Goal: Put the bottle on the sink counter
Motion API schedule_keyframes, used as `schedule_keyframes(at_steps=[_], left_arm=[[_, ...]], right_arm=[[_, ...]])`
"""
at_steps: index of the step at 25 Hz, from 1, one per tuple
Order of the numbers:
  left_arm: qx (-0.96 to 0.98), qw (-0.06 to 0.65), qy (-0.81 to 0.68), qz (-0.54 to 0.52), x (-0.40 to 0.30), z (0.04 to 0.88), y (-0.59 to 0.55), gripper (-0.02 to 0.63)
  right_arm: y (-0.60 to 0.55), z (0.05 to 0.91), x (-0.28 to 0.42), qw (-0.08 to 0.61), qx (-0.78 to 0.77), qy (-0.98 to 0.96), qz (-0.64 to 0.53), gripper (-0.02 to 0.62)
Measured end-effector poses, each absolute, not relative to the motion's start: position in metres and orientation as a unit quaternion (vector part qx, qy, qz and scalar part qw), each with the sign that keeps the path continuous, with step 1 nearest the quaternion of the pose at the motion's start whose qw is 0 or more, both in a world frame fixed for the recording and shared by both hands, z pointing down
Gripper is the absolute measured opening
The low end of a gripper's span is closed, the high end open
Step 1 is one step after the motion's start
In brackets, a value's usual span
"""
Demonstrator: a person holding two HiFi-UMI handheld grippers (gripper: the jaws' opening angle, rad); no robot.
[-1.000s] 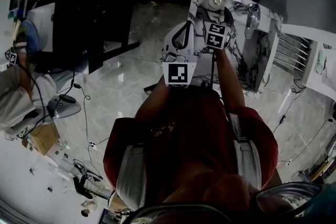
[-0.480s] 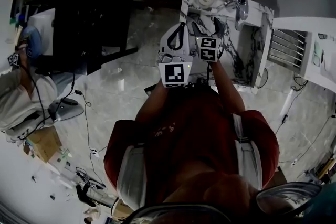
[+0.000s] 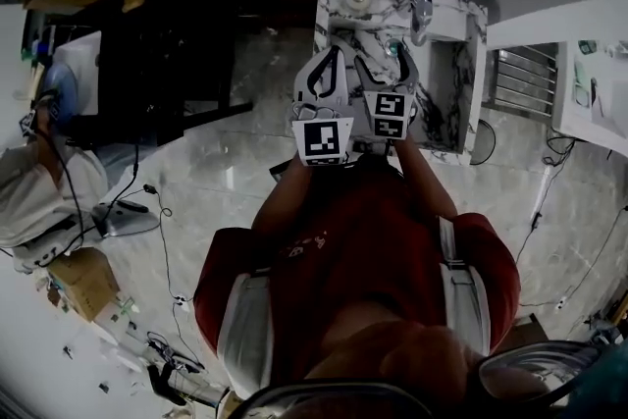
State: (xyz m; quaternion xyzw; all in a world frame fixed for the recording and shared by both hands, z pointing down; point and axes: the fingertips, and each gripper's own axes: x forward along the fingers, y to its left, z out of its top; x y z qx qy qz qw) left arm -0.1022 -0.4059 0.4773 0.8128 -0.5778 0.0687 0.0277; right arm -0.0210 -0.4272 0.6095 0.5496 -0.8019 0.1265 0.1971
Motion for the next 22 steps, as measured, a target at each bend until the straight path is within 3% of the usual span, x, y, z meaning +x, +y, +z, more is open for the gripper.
schedule_keyframes(at_steps=[8,22], left_arm=[[0.818,0.015,-0.572,0.058,-0.065,0.462,-0.387,0.003],[0.82,-0.025,-0.572,0.027,-0.012,0.424,-0.343,0.003]], right_arm=[[-0.406,0.577,0.028,0.175,0.57,-0.796,0.102,0.394],[-0.362,0.467,0.1,0.061,0.602,-0.794,0.061,0.394]])
